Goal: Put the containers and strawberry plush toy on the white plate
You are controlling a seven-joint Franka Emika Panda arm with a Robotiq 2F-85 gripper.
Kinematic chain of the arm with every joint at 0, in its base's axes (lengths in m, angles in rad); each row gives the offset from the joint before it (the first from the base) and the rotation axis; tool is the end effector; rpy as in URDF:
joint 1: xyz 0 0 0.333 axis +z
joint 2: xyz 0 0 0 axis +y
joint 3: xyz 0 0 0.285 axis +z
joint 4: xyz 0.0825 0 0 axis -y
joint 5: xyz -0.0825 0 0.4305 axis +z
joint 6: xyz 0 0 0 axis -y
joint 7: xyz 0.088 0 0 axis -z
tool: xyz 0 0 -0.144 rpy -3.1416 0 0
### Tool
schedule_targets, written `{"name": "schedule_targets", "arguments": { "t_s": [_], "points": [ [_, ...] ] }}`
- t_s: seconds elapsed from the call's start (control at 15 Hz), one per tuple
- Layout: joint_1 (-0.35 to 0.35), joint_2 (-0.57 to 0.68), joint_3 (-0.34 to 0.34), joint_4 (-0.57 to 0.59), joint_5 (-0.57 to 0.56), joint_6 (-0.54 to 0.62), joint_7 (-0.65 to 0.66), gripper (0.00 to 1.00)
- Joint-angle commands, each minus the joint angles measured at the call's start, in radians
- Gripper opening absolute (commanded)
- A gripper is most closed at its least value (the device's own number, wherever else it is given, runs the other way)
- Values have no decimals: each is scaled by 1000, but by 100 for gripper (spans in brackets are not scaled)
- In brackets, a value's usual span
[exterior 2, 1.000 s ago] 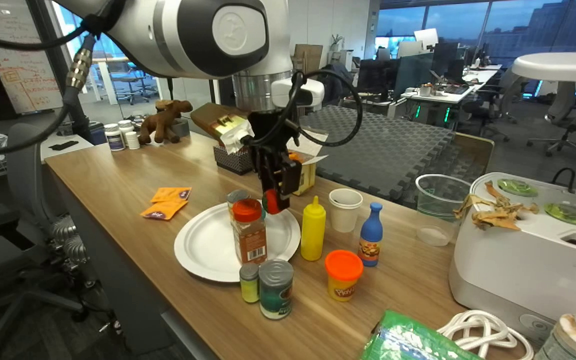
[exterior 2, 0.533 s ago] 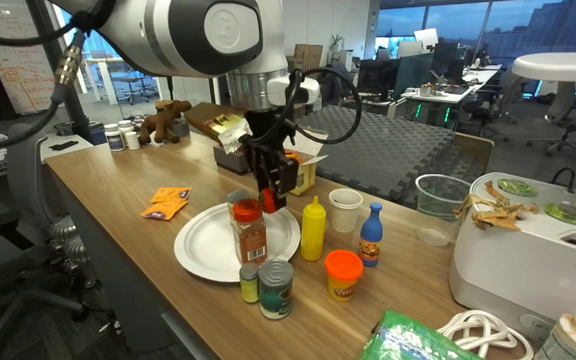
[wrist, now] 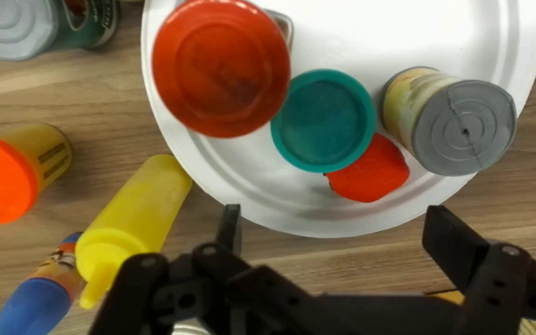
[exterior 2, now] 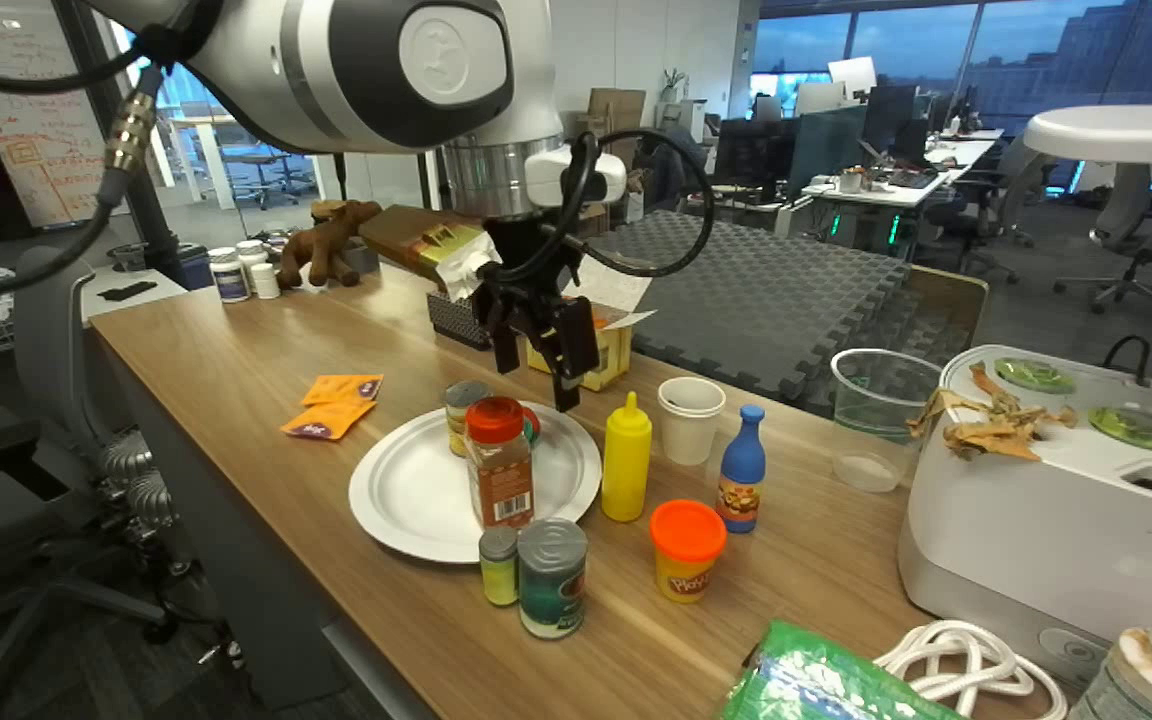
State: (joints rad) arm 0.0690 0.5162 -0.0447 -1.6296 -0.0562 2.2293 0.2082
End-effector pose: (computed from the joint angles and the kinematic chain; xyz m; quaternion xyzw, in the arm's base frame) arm 0.7182 0.0162 0.2396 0.9959 -0.0721 0.0455 0.0287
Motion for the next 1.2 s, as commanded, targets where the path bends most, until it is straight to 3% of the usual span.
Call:
{"name": "schedule_targets", "arguments": {
  "t_s": [0.0,0.67,1.13],
  "points": [
    [-1,-13,6,7,-4,4,-12,100],
    [-27,-8,-28,134,7,-67,64,100],
    [-30,-27,-74,136,-10,-195,194,100]
  ]
}}
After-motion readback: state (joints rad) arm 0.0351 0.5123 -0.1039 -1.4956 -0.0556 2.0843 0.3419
